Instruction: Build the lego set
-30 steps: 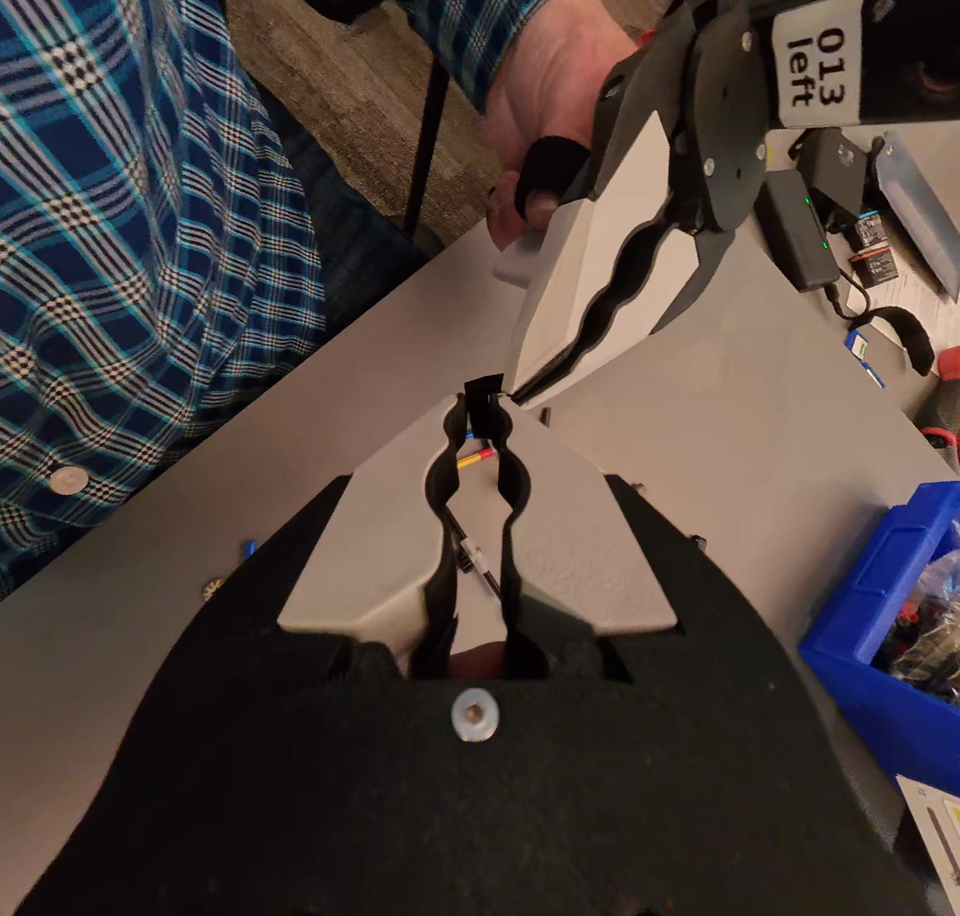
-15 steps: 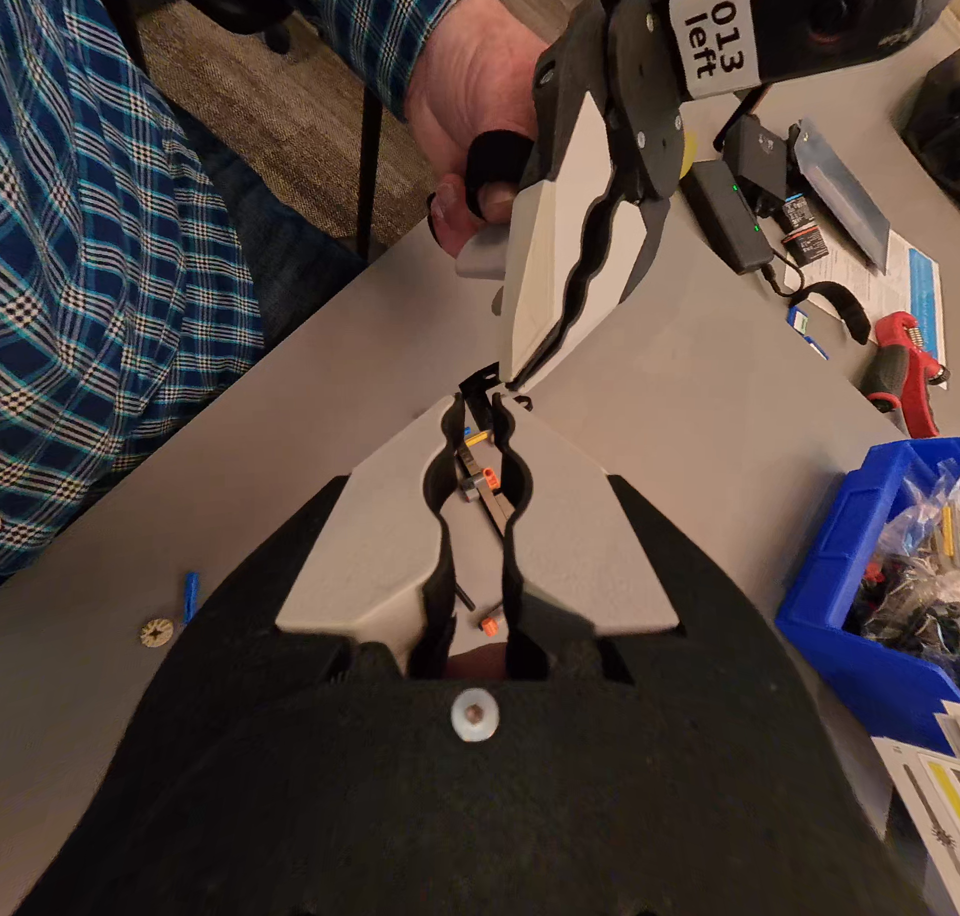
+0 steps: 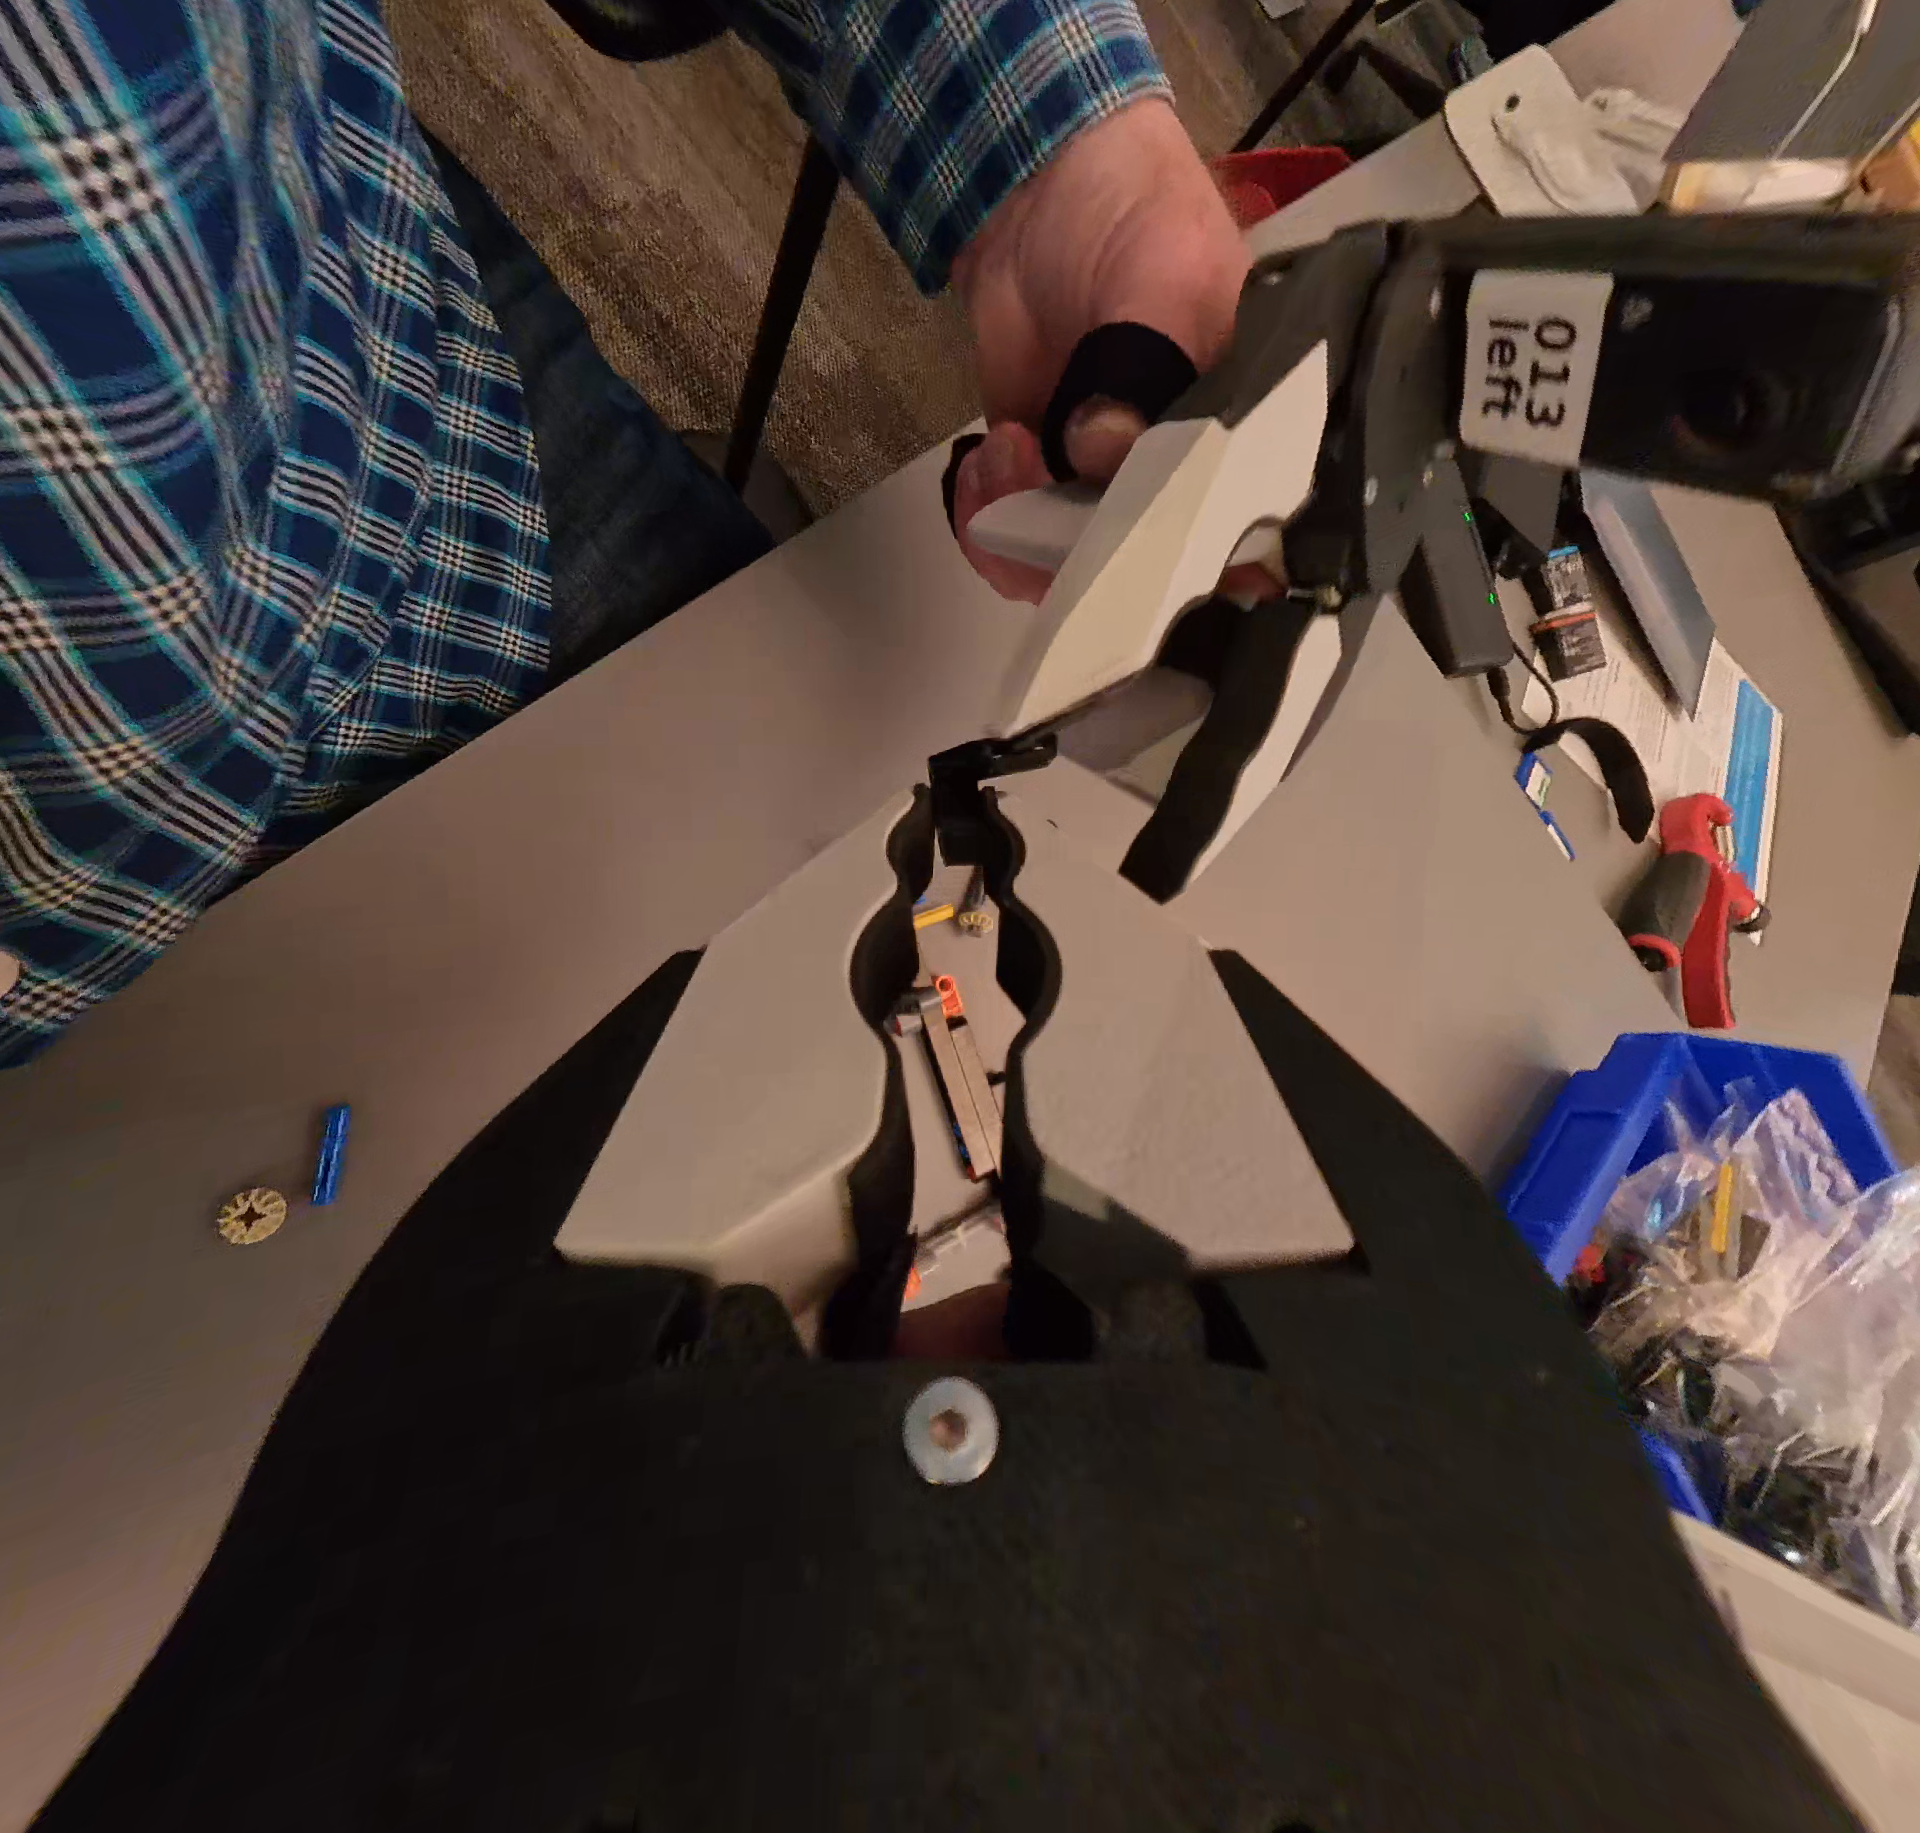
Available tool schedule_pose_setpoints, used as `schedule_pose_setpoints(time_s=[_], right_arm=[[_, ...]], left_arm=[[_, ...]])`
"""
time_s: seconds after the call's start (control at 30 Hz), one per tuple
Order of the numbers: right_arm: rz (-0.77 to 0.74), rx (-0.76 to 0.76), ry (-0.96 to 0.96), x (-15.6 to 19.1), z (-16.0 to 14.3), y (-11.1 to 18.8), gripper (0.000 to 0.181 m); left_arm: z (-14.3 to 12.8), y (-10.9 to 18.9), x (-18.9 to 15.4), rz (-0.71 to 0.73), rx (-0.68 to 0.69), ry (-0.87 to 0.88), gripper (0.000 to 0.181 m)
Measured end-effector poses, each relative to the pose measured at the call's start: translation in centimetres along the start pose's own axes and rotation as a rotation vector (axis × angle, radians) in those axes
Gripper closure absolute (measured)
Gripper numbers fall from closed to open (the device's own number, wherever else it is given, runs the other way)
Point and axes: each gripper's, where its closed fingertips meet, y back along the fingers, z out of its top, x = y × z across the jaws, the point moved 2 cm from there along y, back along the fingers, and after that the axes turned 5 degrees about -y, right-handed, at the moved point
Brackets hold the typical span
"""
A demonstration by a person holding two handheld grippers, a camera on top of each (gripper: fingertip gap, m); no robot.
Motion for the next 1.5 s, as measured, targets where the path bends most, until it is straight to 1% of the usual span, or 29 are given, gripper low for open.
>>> schedule_pose_setpoints(time_s=[0.07, 0.1, 0.2, 0.23, 0.33, 0.37, 0.43, 0.47, 0.53, 0.57, 0.6, 0.63, 0.7, 0.77, 0.8, 0.87, 0.97, 1.07, 1.13, 1.17, 1.23, 1.3, 1.43, 1.5], right_arm=[[0.011, 0.010, 0.028, 0.2, 0.3, 0.0, 0.176], [0.015, 0.011, 0.036, 0.2, 0.4, 0.0, 0.176], [0.030, 0.015, 0.055, 0.3, 0.6, 0.0, 0.176], [0.028, 0.018, 0.060, 0.2, 0.6, 0.0, 0.176], [0.036, -0.001, 0.043, 0.1, 0.9, 0.0, 0.176], [0.023, 0.001, 0.027, -0.1, 0.9, -0.2, 0.175], [-0.013, 0.007, -0.013, -0.8, 0.7, -0.3, 0.160], [-0.043, 0.006, -0.052, -1.5, 0.5, -0.2, 0.160], [-0.066, -0.011, -0.194, -2.7, -0.4, -0.1, 0.158], [-0.077, -0.006, -0.270, -3.2, -1.3, -0.5, 0.159], [-0.067, 0.034, -0.332, -3.3, -2.5, -1.2, 0.158], [-0.058, 0.090, -0.367, -3.2, -3.9, -2.1, 0.154], [-0.084, 0.152, -0.419, -3.4, -5.8, -3.9, 0.161], [-0.051, 0.168, -0.498, -3.2, -6.7, -5.7, 0.161], [-0.052, 0.188, -0.520, -3.3, -7.2, -6.4, 0.164], [-0.014, 0.233, -0.556, -3.0, -8.1, -7.7, 0.161], [0.034, 0.267, -0.591, -2.6, -8.8, -9.0, 0.157], [0.057, 0.306, -0.604, -2.3, -9.5, -10.0, 0.157], [0.066, 0.326, -0.610, -2.1, -9.9, -10.5, 0.162], [0.068, 0.320, -0.614, -2.1, -9.9, -10.6, 0.168], [0.068, 0.317, -0.621, -2.2, -9.9, -10.7, 0.172], [0.053, 0.313, -0.623, -2.4, -10.0, -10.7, 0.172], [0.014, 0.252, -0.652, -3.2, -9.5, -9.9, 0.172], [-0.012, 0.210, -0.679, -3.8, -9.1, -9.3, 0.172]], left_arm=[[-0.7, -0.6, -0.7, -0.044, 0.053, -0.008, 0.126], [-1.0, -0.7, -1.1, -0.069, 0.067, -0.008, 0.130], [-1.3, -0.5, -1.4, -0.095, 0.073, -0.006, 0.151], [-1.2, -0.4, -1.5, -0.101, 0.069, -0.003, 0.154], [-1.1, -0.1, -1.8, -0.096, 0.059, -0.024, 0.155], [-1.1, 0.1, -1.6, -0.072, 0.057, -0.031, 0.155], [-1.1, 1.0, -1.2, -0.023, 0.050, -0.035, 0.156], [-0.9, 1.7, -1.1, 0.010, 0.030, -0.038, 0.156], [-0.3, 3.3, -0.7, 0.082, -0.012, -0.053, 0.156], [-0.2, 4.0, 0.0, 0.149, -0.012, -0.077, 0.156], [-0.2, 4.7, 0.5, 0.199, -0.010, -0.101, 0.156], [-0.3, 5.3, 0.9, 0.233, -0.017, -0.112, 0.156], [0.3, 6.5, 1.4, 0.264, -0.091, -0.113, 0.156], [0.6, 7.1, 1.6, 0.265, -0.136, -0.119, 0.156], [0.7, 7.3, 1.8, 0.260, -0.157, -0.111, 0.156], [0.9, 7.7, 2.0, 0.231, -0.211, -0.072, 0.156], [0.9, 7.7, 2.2, 0.208, -0.241, -0.056, 0.156], [1.1, 7.9, 2.2, 0.187, -0.272, -0.043, 0.156], [1.2, 8.1, 2.3, 0.170, -0.303, -0.024, 0.156], [1.4, 8.2, 2.3, 0.162, -0.323, -0.013, 0.156], [1.7, 8.7, 2.3, 0.145, -0.370, 0.006, 0.156], [2.2, 9.1, 2.3, 0.126, -0.419, 0.021, 0.156], [3.0, 9.7, 2.2, 0.099, -0.497, 0.043, 0.157], [3.2, 9.7, 2.3, 0.099, -0.507, 0.049, 0.157]])
